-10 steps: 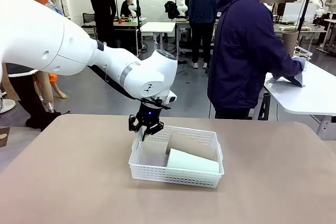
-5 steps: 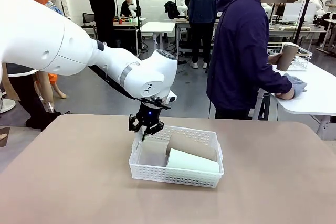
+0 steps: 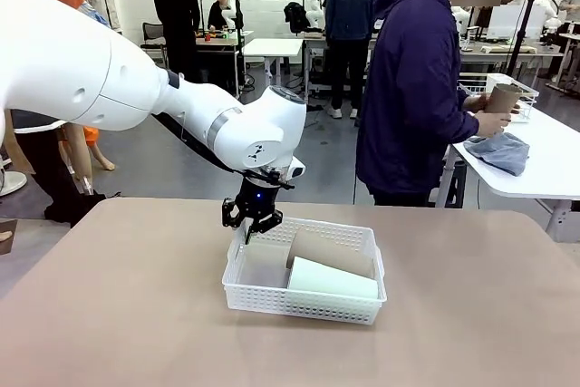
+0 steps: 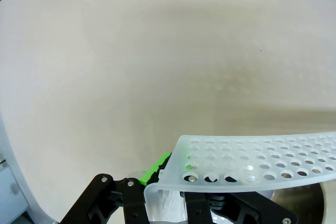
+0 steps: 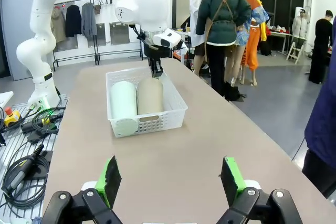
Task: Clean and organize the cups into the basket.
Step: Pick up the Reusable plastic cup from the right side of the table and stack it inside the Organizing basket in the center of the table.
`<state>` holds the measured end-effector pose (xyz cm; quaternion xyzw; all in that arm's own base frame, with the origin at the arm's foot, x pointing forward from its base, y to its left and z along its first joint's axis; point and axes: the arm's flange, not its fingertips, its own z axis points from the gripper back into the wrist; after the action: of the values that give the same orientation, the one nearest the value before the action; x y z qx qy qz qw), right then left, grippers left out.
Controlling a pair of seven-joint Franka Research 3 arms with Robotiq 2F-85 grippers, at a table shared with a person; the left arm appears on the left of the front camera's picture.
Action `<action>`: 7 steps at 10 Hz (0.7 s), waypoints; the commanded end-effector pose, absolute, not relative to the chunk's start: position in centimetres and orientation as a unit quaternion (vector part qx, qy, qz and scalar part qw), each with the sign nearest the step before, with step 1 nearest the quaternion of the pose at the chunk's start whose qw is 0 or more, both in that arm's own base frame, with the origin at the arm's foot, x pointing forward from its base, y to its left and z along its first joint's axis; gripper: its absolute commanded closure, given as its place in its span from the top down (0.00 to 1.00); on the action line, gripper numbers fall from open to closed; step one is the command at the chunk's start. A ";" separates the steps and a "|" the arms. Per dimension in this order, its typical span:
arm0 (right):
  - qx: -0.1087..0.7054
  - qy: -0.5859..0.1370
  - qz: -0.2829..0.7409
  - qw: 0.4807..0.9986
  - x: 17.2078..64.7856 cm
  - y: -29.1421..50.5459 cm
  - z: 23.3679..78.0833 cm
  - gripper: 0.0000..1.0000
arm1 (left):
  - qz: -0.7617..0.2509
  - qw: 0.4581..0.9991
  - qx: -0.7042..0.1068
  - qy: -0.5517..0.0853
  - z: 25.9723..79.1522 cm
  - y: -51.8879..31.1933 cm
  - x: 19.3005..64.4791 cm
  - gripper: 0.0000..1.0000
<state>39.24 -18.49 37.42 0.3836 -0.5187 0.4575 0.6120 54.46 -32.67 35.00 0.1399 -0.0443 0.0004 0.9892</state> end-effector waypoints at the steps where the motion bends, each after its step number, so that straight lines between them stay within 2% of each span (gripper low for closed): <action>1: 0.383 -0.518 0.457 0.612 38.6 -18.0 37.5 1.00 | -0.002 0.988 0.146 -0.047 35.0 -32.4 54.4 0.00; 7: 0.383 -0.518 0.457 0.612 38.6 -18.0 37.5 1.00 | -0.002 0.988 0.146 -0.047 35.0 -32.4 54.4 0.00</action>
<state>39.24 -18.49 37.42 0.3836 -0.5187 0.4576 0.6119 54.46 -32.67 35.00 0.1399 -0.0443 0.0004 0.9892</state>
